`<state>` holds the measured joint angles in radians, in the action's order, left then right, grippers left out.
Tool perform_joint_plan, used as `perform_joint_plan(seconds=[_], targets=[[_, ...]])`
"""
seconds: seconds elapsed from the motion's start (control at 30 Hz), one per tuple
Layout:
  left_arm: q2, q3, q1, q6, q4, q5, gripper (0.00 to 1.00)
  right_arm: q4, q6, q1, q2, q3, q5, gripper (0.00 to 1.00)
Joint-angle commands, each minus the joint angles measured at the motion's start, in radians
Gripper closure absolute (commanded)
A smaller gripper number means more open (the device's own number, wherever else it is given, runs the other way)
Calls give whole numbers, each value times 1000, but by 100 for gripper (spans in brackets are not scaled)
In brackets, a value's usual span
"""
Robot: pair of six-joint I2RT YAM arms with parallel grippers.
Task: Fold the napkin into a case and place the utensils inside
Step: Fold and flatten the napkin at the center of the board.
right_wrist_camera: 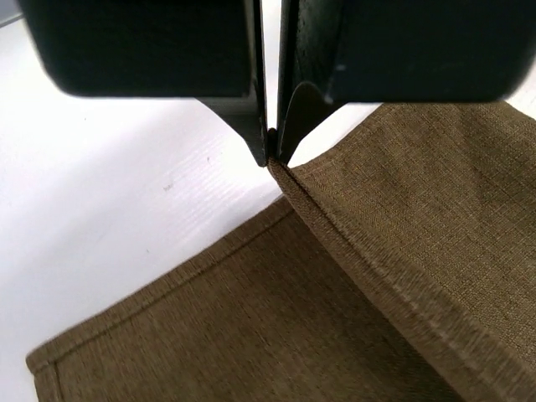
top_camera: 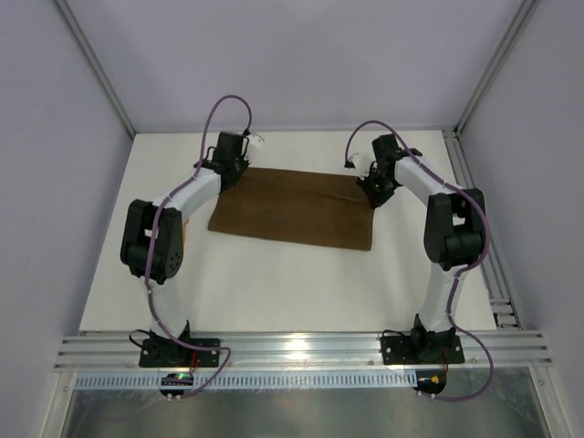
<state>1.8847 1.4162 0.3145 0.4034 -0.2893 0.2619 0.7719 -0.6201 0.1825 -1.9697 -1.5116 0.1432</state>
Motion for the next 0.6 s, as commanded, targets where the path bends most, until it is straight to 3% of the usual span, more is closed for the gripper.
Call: perform_joint_plan(seconds=[0.0, 0.57], targets=[[30, 101, -6, 15, 87, 27, 100, -28, 71, 0, 19, -42, -51, 97], [206, 224, -9, 38, 102, 51, 100, 43, 101, -6, -195, -318, -97, 97]])
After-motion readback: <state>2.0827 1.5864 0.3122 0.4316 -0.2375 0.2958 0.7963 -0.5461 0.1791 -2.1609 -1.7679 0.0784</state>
